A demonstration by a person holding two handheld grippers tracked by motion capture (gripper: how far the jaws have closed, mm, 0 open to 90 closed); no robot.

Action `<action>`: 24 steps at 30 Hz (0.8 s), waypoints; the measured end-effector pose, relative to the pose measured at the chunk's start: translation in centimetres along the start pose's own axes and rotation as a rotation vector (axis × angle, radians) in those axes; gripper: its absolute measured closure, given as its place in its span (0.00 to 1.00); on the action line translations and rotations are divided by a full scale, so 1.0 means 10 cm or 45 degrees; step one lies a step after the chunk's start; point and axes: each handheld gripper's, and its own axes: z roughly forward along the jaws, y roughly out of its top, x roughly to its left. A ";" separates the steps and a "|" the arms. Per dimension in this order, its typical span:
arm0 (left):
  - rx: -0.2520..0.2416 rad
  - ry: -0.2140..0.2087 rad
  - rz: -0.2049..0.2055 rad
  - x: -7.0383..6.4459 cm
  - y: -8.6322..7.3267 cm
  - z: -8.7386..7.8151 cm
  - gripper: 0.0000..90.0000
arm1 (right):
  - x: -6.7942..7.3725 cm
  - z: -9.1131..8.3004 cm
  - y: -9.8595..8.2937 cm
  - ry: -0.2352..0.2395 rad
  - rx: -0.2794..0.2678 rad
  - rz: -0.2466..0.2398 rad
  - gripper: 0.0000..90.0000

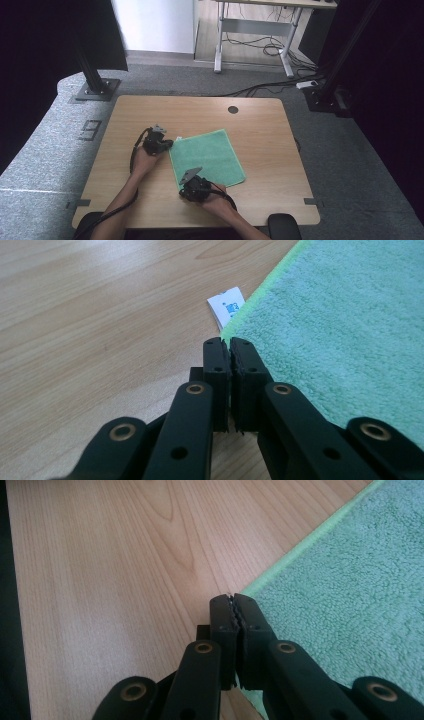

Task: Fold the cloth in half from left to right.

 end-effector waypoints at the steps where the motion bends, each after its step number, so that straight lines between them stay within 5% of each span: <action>1: 0.015 0.004 -0.005 0.02 0.00 -0.01 0.96 | 0.00 0.01 0.01 0.004 -0.002 -0.005 0.96; 9: 0.048 0.081 -0.019 0.11 -0.01 -0.17 0.96 | 0.05 0.05 0.16 0.026 -0.028 -0.032 0.97; 24: -0.104 0.002 -0.071 0.05 0.23 -0.30 0.96 | -0.11 -0.36 0.10 -0.047 -0.108 0.005 0.97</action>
